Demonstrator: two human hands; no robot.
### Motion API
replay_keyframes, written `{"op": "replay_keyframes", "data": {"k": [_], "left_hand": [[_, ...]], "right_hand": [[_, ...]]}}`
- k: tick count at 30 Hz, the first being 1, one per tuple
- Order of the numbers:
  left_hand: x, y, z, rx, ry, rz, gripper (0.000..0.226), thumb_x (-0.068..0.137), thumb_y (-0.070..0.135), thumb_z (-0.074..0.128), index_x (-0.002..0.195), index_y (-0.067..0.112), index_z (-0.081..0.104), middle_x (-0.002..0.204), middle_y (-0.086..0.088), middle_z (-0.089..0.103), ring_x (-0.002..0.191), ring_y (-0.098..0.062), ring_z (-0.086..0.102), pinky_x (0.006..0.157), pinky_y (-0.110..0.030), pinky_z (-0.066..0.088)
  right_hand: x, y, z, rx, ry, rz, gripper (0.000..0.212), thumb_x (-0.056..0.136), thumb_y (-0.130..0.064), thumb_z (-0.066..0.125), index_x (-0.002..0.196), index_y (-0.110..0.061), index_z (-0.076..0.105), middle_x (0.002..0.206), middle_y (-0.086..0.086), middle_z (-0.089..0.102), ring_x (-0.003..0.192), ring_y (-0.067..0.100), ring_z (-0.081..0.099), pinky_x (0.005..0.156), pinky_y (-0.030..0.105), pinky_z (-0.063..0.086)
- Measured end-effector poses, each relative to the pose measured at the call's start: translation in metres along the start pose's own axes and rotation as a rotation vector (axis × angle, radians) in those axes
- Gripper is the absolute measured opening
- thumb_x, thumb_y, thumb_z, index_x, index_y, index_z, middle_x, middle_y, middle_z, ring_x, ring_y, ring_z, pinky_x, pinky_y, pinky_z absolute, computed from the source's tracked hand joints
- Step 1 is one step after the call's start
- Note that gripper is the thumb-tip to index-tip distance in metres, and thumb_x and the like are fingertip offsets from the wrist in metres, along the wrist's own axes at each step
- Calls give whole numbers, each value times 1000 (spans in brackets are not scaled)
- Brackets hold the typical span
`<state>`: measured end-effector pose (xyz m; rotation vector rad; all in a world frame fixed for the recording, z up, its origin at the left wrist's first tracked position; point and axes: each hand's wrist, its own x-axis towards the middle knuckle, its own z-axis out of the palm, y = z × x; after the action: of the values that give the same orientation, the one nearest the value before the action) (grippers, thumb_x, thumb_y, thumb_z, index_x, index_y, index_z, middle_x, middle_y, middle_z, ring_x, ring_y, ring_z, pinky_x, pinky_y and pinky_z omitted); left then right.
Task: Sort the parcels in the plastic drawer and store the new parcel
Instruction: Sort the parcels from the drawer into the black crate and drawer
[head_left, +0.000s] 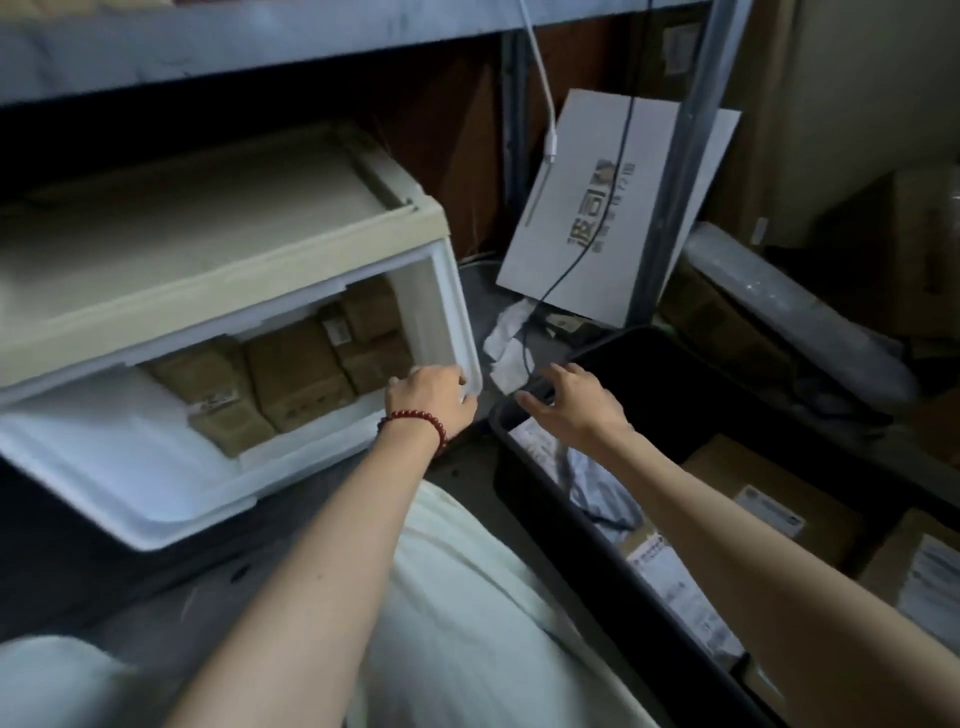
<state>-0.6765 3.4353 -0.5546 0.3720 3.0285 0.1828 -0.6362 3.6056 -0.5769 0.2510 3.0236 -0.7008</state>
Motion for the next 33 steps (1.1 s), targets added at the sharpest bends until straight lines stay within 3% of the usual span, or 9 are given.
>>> {"op": "replay_keyframes", "data": {"k": [6, 10, 16, 21, 25, 30, 33], "left_hand": [[-38, -96, -42, -48, 102, -233, 31, 94, 41, 50, 119, 26, 60, 124, -5, 62, 118, -28, 54, 96, -40, 42], [-67, -142, -47, -54, 104, -341, 31, 95, 41, 49, 121, 26, 58, 121, -3, 62, 114, -27, 55, 94, -37, 44], [-95, -190, -37, -89, 100, -453, 36, 95, 42, 49, 127, 26, 54, 127, -4, 59, 114, -27, 55, 95, -39, 45], [-97, -221, -19, -45, 41, -490, 51, 96, 43, 48, 142, 24, 37, 139, -7, 51, 122, -30, 51, 92, -39, 45], [-75, -224, -8, -259, 46, -550, 59, 96, 39, 51, 147, 21, 29, 142, -11, 45, 118, -28, 53, 78, -29, 43], [-31, -230, 10, -287, 6, -464, 63, 96, 39, 52, 150, 23, 23, 150, -9, 36, 126, -28, 48, 91, -34, 46], [-6, -251, 15, -295, -17, -464, 65, 95, 43, 50, 150, 26, 20, 151, -8, 35, 117, -25, 55, 77, -27, 49]], "right_hand": [[15, -90, 17, 65, -91, -177, 52, 92, -52, 52, 132, -18, 52, 133, 10, 52, 121, 29, 50, 97, 43, 46], [22, -139, 36, 70, -131, -236, 48, 92, -52, 52, 122, -15, 58, 127, 14, 57, 118, 33, 52, 94, 37, 45], [27, -196, 71, 62, -181, -310, 53, 90, -48, 55, 130, -13, 53, 137, 17, 49, 126, 34, 44, 99, 38, 42], [41, -211, 101, 5, -216, -267, 66, 82, -56, 50, 132, -12, 47, 133, 15, 48, 122, 37, 41, 96, 42, 41], [51, -216, 108, 32, -175, -182, 69, 87, -56, 52, 140, -14, 38, 139, 16, 40, 125, 37, 38, 100, 43, 38], [67, -221, 130, -8, -233, -136, 76, 91, -49, 57, 148, -11, 22, 152, 16, 23, 139, 33, 25, 110, 44, 31], [93, -231, 150, 0, -260, -130, 76, 91, -49, 57, 147, -11, 23, 150, 16, 25, 139, 32, 25, 109, 44, 33]]}}
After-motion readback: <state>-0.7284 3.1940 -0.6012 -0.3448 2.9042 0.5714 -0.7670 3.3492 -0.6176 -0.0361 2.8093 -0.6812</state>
